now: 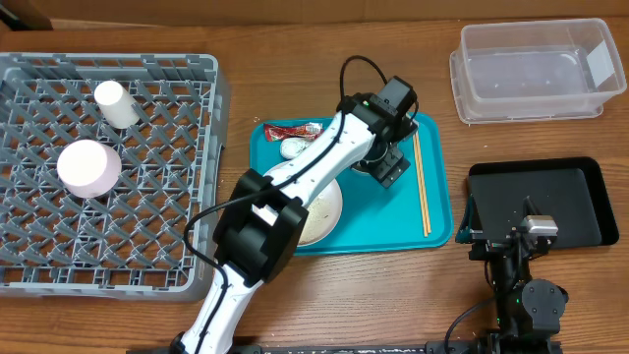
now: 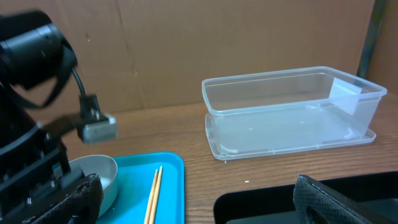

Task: Sort waste into correct bins and load items into the dishwasher
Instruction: 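Move the left gripper over the teal tray to the small bowl, then grasp the rim of the small grey bowl with the left gripper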

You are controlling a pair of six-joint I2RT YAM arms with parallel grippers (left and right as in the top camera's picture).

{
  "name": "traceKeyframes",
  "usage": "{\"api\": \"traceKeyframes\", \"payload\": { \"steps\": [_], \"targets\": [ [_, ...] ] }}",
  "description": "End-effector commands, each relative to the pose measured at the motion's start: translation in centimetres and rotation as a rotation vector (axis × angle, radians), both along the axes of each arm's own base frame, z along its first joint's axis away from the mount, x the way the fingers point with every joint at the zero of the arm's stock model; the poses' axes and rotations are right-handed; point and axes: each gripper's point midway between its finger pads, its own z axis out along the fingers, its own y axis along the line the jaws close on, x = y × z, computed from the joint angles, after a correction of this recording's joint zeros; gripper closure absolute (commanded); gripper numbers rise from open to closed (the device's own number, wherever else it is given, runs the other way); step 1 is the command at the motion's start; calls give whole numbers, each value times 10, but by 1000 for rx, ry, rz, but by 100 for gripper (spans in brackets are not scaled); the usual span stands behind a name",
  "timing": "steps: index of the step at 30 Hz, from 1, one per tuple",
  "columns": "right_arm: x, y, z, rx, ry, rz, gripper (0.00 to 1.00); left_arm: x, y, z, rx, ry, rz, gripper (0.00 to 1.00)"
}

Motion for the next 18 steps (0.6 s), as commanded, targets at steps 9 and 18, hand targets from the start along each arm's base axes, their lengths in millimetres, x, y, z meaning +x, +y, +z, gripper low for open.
{"api": "traceKeyframes", "payload": {
  "steps": [9,18],
  "targets": [
    [0,-2,-1,-4,-7,-11,0,-9,-10,-2,-38,39,-36,60],
    [0,-2,-1,-4,-7,-11,0,-5,-8,5,-41,37,-15,96]
  ]
}}
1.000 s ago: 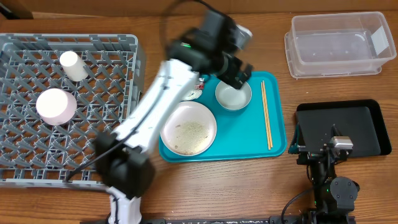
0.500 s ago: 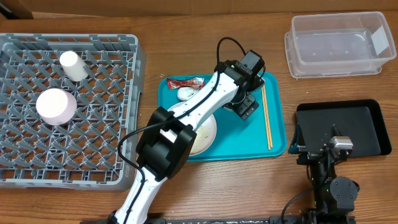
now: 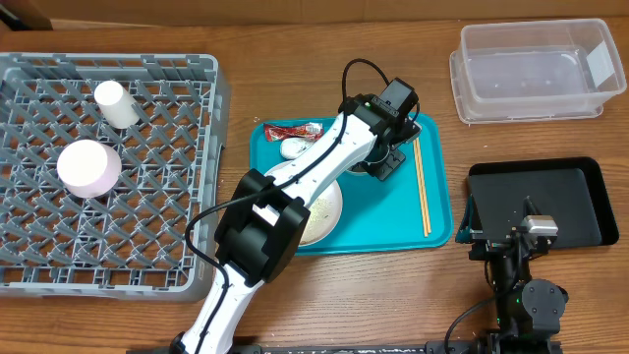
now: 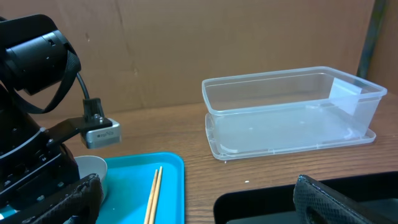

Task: Sort waste into correct bins and load items into the dishwasher
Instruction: 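Grasp the rim of the small grey bowl with the left gripper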

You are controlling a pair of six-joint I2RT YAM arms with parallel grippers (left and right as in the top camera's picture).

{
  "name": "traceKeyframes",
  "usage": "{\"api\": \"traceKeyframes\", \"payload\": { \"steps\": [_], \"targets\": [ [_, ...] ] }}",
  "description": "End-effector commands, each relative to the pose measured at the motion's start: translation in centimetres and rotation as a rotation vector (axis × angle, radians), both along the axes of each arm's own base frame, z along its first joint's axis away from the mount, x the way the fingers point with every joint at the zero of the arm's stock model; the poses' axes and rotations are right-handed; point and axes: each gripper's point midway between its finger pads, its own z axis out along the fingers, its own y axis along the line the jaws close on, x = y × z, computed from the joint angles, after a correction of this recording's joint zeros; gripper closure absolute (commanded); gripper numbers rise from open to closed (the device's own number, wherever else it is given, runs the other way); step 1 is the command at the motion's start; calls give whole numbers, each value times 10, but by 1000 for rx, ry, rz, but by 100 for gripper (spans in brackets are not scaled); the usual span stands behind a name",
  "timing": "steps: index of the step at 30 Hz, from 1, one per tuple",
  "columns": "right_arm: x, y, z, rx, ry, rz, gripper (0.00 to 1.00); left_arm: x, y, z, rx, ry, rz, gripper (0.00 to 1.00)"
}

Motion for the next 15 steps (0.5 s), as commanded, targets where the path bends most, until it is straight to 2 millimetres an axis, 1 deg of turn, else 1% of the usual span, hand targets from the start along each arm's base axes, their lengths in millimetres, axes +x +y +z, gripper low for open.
{"api": "traceKeyframes", "payload": {
  "steps": [1,4,6,8,9,11,12,14,15],
  "targets": [
    [0,-2,-1,-4,-6,-11,0,3,-1,14,-21,16,35,96],
    [0,-2,-1,-4,-6,-11,0,18,-1,56,-73,-6,132,96],
    [0,-2,-1,-4,-6,-11,0,31,2,96,-129,-40,214,96],
    [0,-2,-1,-4,-6,-11,0,40,13,146,-206,-70,311,96],
    [0,-2,-1,-4,-6,-11,0,42,20,165,-238,-80,341,96],
    [0,-2,-1,-4,-6,-11,0,45,41,204,-288,-111,396,96],
    [0,-2,-1,-4,-6,-11,0,46,62,229,-312,-139,438,96],
    [0,-2,-1,-4,-6,-11,0,45,96,257,-329,-173,493,96],
    [0,-2,-1,-4,-6,-11,0,42,127,274,-328,-190,548,96]
  ]
}}
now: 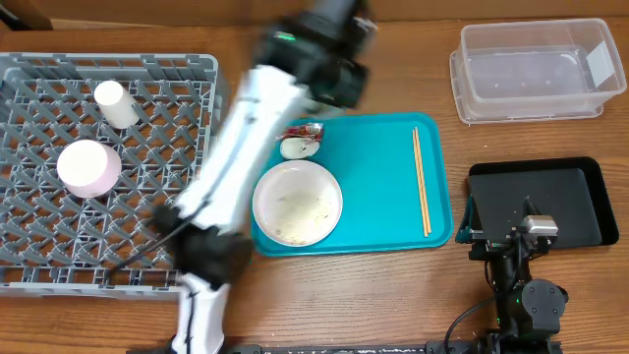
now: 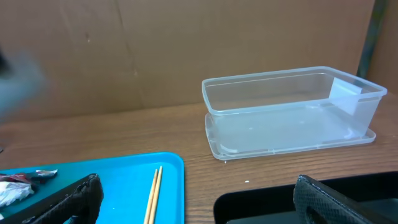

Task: Sort waste into correct bins and load items into the dishwasher
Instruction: 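Grasp the rim of the small grey bowl with the left gripper, then carry the bowl left and lower it into the rack's front area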

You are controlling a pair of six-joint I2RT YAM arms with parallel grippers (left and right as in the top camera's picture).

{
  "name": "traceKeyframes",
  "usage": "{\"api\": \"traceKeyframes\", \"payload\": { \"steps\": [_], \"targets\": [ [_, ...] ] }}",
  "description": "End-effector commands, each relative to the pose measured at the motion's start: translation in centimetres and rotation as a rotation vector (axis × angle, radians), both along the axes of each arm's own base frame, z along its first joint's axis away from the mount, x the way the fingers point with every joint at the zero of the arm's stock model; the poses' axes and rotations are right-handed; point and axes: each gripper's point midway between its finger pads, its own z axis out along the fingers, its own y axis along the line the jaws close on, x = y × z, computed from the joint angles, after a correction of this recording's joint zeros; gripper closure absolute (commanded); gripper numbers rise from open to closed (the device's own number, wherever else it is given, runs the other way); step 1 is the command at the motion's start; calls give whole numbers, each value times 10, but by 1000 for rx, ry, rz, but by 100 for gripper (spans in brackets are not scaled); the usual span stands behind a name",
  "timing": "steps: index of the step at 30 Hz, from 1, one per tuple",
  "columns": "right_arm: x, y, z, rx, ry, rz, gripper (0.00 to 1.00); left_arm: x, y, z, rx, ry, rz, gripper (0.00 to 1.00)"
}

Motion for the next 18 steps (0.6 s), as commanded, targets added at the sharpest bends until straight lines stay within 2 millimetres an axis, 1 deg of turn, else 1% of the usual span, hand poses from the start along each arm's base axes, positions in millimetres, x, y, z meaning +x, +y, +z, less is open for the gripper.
{"api": "traceKeyframes", "payload": {
  "steps": [1,4,5,7,10,13,16,18],
  "targets": [
    [0,-2,-1,-4,-8,-11,1,-13,104,97,-84,-95,237,96],
    [0,-2,-1,-4,-8,-11,0,-36,174,104,-46,-22,384,96],
    [0,-2,-1,-4,-8,-11,0,-45,193,104,-36,10,428,96],
    [0,-2,-1,-4,-8,-11,0,-51,223,109,-58,8,476,96],
    [0,-2,-1,-4,-8,-11,0,-61,258,110,-138,41,561,96],
    [0,-2,-1,-4,-8,-11,0,-69,279,107,-303,91,546,96],
    [0,-2,-1,-4,-8,-11,0,-73,303,95,-456,146,584,96],
    [0,-2,-1,-4,-8,-11,0,-71,319,92,-581,140,594,96]
  ]
}}
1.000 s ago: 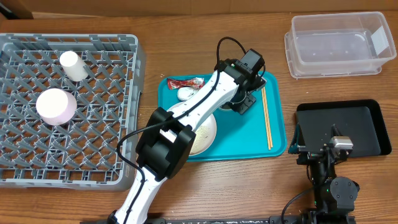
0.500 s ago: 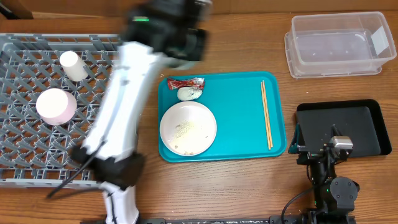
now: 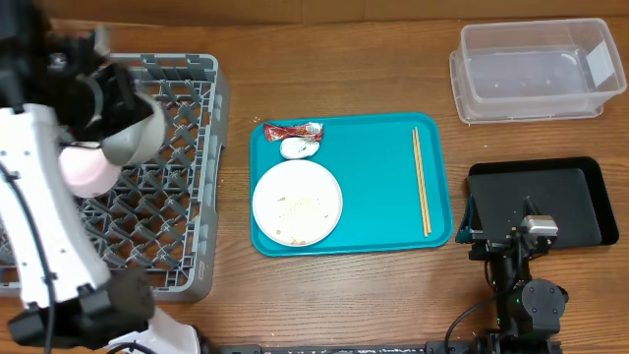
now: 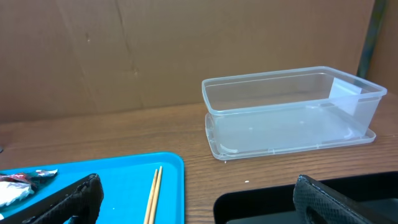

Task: Sort waste into correct bins and load items into the dishwasher
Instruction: 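Carry the bowl left and lower it into the rack's front area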

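Note:
My left gripper (image 3: pixel 110 106) hangs over the grey dish rack (image 3: pixel 187 197) at the left, shut on a grey bowl (image 3: pixel 135 140). Just under it a pink cup (image 3: pixel 83 169) sits in the rack. On the blue tray (image 3: pixel 383 211) lie a dirty white plate (image 3: pixel 297 203), a red wrapper (image 3: pixel 293 130), a crumpled white scrap (image 3: pixel 295 148) and wooden chopsticks (image 3: pixel 423 182). My right gripper (image 4: pixel 196 190) stands open and empty near the black bin (image 3: pixel 550 197), its fingers (image 4: pixel 84 194) wide apart.
A clear plastic bin (image 4: pixel 289 112) stands at the back right, behind the black bin. My left arm's white links (image 3: pixel 39 216) cross the rack's left part and hide some of it. A brown cardboard wall (image 4: pixel 155 50) closes the back.
My left arm has moved from above the tray's back edge to over the dish rack, with the grey bowl in its gripper. The right arm has not moved.
My left gripper was down at a small grey bowl on the tray beside the chopsticks, at both first moments. Then the bowl was gone from the tray and the arm was blurred near the back edge. Now the bowl is over the rack.

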You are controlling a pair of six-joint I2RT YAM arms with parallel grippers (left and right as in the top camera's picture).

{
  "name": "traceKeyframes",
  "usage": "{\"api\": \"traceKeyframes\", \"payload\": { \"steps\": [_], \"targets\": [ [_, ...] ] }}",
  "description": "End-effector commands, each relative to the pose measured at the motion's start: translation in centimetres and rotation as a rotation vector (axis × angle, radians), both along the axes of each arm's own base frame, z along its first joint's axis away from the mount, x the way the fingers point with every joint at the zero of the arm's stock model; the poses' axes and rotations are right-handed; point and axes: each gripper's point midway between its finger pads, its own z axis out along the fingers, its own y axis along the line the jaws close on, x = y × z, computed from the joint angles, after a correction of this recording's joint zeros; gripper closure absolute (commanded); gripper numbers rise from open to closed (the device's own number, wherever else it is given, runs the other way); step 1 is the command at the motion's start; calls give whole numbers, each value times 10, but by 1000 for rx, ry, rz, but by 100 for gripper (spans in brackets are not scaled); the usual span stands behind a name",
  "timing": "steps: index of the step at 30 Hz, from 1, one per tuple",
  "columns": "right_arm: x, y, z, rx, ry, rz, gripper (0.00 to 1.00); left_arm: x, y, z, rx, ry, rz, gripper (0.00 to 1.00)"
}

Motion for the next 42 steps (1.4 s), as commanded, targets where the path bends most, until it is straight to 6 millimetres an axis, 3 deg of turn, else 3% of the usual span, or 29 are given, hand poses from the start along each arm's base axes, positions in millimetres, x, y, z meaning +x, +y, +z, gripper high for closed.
{"api": "traceKeyframes", "payload": {
  "steps": [1,5,8,13,15,22,27,32,38,41,42],
  "targets": [
    [0,-2,-1,-4,-7,-11,0,2,14,10,-313,-161,-24,96],
    [0,-2,-1,-4,-7,-11,0,3,56,11,-532,-342,42,96],
    [0,-2,-1,-4,-7,-11,0,-5,100,-13,-650,-424,167,96],
    [0,-2,-1,-4,-7,-11,0,-24,144,-43,-838,-568,304,96],
    [0,-2,-1,-4,-7,-11,0,-33,157,-64,-877,-573,364,96],
    [0,-2,-1,-4,-7,-11,0,-59,188,-122,-938,-555,526,96],
    [0,-2,-1,-4,-7,-11,0,-68,208,-142,-934,-569,578,96],
    [0,-2,-1,-4,-7,-11,0,-70,209,-164,-960,-507,615,96],
    [0,-2,-1,-4,-7,-11,0,-71,215,-159,-1046,-495,660,87],
    [0,-2,-1,-4,-7,-11,0,-76,222,-158,-1110,-455,719,76],
    [0,-2,-1,-4,-7,-11,0,-79,226,-158,-1130,-446,744,66]
  ]
}}
